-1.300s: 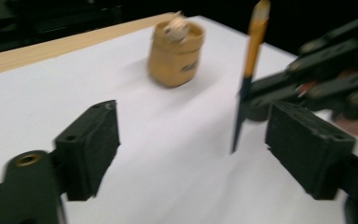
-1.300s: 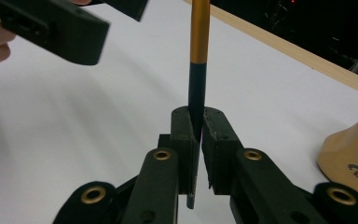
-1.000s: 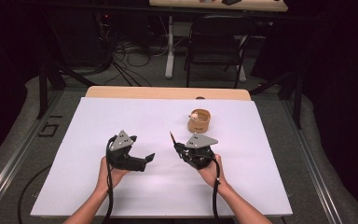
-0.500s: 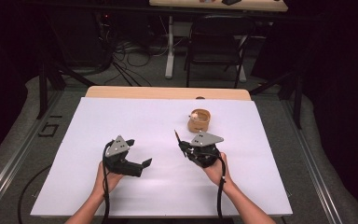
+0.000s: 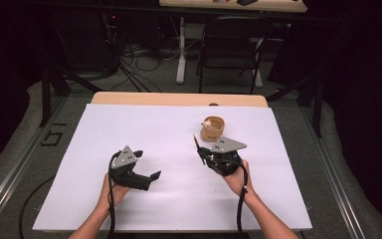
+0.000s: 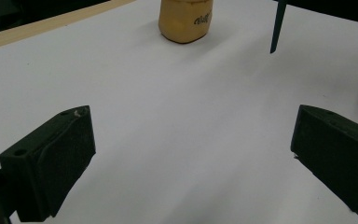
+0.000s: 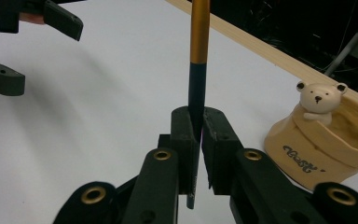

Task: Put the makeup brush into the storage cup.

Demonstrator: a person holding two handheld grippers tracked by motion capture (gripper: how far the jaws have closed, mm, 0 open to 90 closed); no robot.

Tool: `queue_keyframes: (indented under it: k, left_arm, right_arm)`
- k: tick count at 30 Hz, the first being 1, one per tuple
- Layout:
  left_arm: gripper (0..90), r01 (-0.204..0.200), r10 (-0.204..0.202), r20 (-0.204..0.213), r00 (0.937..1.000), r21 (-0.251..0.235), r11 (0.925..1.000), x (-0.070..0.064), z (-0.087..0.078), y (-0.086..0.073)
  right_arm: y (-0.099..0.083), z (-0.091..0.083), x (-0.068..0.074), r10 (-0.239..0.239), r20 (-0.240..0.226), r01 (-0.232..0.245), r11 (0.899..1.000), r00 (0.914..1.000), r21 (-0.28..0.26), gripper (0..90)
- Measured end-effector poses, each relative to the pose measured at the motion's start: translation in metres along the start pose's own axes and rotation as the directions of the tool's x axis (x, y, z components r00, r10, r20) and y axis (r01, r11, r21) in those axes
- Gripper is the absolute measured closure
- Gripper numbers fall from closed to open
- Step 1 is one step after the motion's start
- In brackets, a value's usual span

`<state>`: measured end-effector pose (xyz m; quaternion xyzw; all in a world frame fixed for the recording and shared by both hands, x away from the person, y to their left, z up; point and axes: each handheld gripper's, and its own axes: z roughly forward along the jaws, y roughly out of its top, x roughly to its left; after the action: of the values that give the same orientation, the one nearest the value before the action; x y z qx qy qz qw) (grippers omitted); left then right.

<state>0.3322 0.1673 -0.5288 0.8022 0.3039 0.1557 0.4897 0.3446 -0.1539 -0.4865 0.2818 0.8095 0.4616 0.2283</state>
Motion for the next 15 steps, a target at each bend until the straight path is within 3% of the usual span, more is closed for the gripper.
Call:
queue_keyframes:
  k: [15]
  left_arm:
    - [0.0,-0.010,0.010,0.012,0.9999,0.011,0.9999,0.002,0.001,-0.003]
  right_arm:
    - [0.003,-0.006,-0.017,0.008,0.019,-0.008,1.000,0.9998,-0.004,83.7]
